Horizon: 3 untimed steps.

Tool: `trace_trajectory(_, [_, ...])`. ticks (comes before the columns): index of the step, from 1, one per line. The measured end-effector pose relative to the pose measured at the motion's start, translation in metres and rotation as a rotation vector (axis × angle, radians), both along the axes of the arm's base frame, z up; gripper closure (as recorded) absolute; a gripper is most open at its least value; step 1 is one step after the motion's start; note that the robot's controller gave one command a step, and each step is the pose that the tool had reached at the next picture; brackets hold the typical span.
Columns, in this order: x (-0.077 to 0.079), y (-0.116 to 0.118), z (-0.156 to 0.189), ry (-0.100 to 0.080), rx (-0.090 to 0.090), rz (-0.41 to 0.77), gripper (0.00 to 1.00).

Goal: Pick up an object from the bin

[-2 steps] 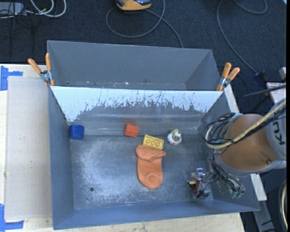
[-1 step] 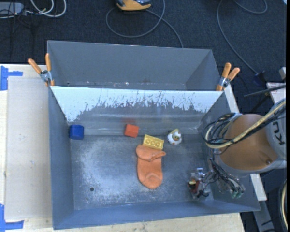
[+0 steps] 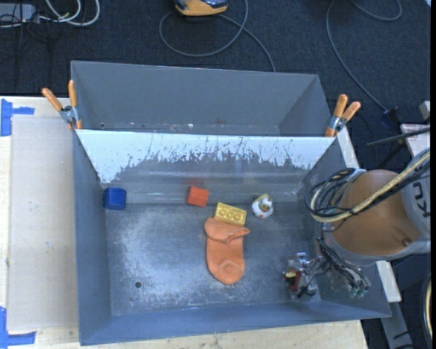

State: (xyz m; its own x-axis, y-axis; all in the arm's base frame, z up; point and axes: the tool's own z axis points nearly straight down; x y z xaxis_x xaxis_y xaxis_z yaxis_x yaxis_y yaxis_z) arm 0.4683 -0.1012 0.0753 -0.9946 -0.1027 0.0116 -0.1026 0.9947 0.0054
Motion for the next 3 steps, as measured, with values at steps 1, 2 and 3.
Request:
trace_trajectory(1, [0.002,0.001,0.036,-0.003,0.000,0.004,1.00])
trace_trajectory(2, [0.001,0.001,0.039,-0.001,0.000,0.004,1.00])
trace_trajectory(3, [0.000,0.001,0.049,0.005,0.002,0.004,1.00])
